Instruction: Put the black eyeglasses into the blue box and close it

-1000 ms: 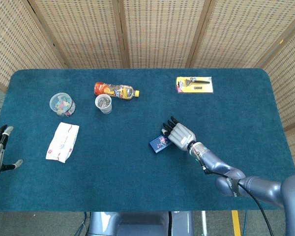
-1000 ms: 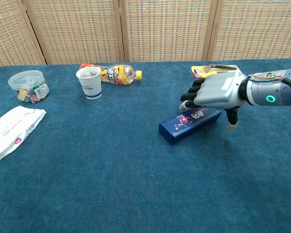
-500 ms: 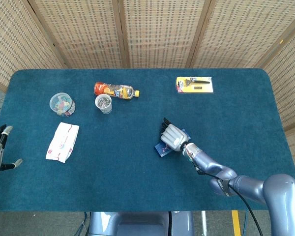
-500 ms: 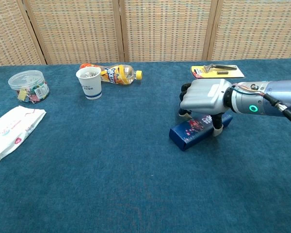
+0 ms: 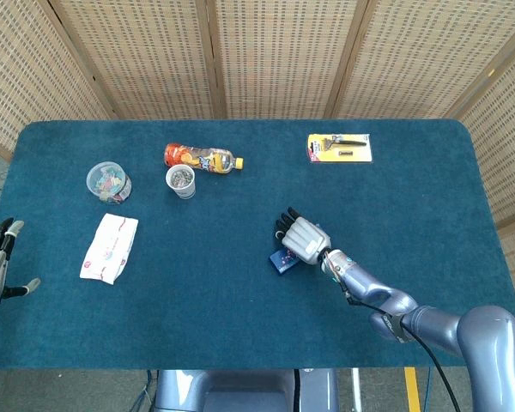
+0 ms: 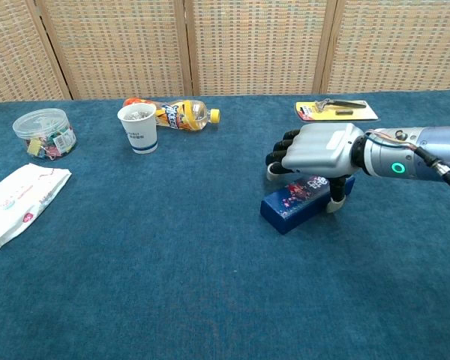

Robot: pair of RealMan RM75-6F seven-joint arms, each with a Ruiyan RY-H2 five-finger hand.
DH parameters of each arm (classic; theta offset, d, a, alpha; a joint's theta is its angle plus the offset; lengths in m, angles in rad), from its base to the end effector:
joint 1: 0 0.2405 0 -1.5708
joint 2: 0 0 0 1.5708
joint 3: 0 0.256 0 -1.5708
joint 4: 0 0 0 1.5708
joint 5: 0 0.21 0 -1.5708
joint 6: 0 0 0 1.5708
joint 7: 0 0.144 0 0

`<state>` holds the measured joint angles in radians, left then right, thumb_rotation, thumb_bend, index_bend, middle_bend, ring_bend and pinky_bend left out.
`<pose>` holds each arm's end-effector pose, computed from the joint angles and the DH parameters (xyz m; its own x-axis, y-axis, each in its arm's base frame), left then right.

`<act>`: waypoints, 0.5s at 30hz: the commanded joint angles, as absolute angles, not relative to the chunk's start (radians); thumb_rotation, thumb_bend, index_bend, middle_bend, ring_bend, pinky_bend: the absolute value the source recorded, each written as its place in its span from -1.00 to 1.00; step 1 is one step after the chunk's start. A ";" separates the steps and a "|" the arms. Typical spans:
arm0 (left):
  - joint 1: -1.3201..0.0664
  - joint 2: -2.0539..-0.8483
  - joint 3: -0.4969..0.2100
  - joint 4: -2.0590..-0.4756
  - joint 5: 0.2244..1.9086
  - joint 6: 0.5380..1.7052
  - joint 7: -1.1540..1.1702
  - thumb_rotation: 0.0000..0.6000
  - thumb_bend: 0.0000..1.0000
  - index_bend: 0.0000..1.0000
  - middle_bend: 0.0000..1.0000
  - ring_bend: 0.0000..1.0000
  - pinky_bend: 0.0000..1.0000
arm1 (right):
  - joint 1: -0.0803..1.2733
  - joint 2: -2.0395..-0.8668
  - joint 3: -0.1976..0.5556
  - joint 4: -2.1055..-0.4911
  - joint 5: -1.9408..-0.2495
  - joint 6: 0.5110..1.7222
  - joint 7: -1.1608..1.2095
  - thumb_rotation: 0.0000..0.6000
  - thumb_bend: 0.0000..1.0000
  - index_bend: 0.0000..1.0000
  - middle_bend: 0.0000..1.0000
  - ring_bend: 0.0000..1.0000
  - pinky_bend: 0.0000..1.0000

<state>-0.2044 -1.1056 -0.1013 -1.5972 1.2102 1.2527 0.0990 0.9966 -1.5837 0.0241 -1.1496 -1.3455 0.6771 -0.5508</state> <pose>-0.3355 0.2260 0.1577 0.4367 0.1433 0.8881 0.8769 0.1527 -0.4558 -0.1390 -0.3894 -0.0483 0.9300 0.0460 0.3647 -0.2285 -0.7047 0.6717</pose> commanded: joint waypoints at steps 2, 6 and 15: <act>-0.200 -1.102 -0.099 -1.603 1.220 1.261 0.094 1.00 -1.00 -1.00 -1.00 -1.00 -1.00 | 0.980 -1.483 0.059 -1.326 -1.256 0.719 -0.666 1.00 -1.00 -1.00 -1.00 -1.00 -1.00; -0.196 -1.098 -0.096 -1.607 1.234 1.272 0.085 1.00 -1.00 -1.00 -1.00 -1.00 -1.00 | 0.964 -1.397 0.073 -1.466 -1.183 0.769 -0.757 1.00 -1.00 -1.00 -1.00 -1.00 -1.00; -0.182 -1.086 -0.093 -1.606 1.268 1.302 0.054 1.00 -1.00 -1.00 -1.00 -1.00 -1.00 | 0.797 -1.188 0.075 -1.701 -1.218 1.077 -0.721 1.00 -1.00 -1.00 -1.00 -1.00 -1.00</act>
<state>-0.1845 -1.0879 -0.0927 -1.6071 1.2642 1.2985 0.0583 0.8809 -1.2642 0.0742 -1.6418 -1.1809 0.9569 -0.7711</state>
